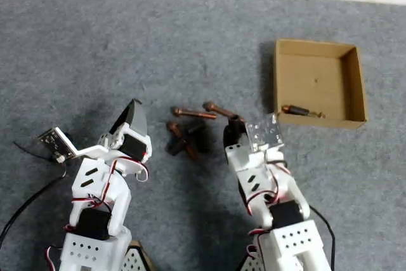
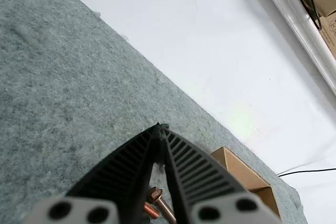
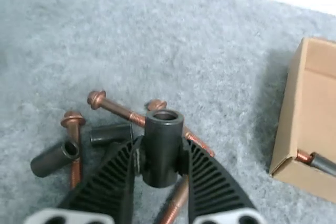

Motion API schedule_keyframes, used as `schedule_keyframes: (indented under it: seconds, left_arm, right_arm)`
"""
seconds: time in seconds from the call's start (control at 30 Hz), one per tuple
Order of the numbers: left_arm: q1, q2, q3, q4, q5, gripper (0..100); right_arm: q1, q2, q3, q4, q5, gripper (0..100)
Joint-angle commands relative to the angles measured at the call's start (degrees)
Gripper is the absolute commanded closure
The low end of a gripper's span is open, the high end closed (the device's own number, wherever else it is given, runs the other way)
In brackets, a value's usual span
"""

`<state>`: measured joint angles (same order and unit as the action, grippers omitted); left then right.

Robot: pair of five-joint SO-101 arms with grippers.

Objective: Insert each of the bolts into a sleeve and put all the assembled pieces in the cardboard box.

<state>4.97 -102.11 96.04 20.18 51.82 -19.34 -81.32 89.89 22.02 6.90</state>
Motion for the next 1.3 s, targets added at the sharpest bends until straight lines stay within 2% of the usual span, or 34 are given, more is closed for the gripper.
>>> schedule_keyframes:
  seconds: [0.0,0.4,1.27]
  left_arm:
    - [0.66,-0.04,1.27,-0.09,0.53,99]
    - [0.66,-0.04,1.27,-0.09,0.53,99]
    - [0.66,-0.04,1.27,-0.09,0.53,99]
  right_arm:
    - [0.75,-5.58,0.57,-1.36,0.26,99.4]
    - [0.75,-24.66,9.63,-1.36,0.26,99.4]
    - [0.75,-24.04,10.15,-1.36,0.35,99.4]
